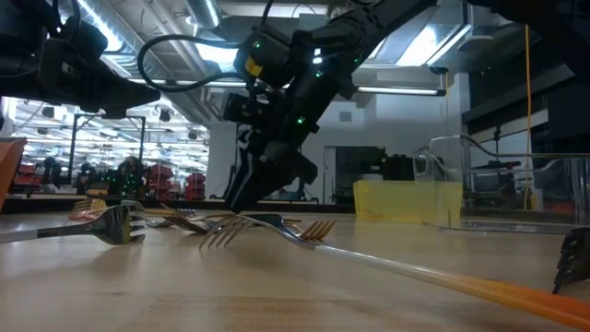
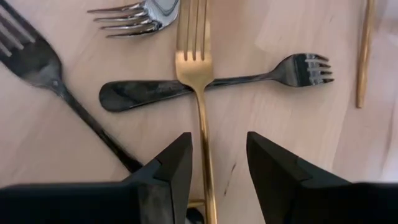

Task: Sort silverware by color (type)
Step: Put the gold fork into the transparent bin

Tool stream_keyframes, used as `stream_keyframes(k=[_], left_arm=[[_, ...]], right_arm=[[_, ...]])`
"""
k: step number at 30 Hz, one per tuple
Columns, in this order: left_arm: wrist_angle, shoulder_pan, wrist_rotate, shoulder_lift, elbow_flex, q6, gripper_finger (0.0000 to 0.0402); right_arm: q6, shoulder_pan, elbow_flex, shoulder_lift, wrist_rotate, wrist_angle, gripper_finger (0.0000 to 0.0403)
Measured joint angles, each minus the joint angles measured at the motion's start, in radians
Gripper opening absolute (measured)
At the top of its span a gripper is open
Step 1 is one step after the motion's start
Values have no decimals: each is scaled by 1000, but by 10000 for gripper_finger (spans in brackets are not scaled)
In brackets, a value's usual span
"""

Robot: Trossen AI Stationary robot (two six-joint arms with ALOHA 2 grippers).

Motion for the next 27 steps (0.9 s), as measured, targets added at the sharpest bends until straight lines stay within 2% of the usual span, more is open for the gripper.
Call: stream_keyframes(k=[20,27], left_arm=[[0,0,0,0,0,0,0],[0,0,0,0,0,0,0]], right_arm=[[0,-1,-17,0,0,18,144],[0,-2,-14,37,3,33,144]])
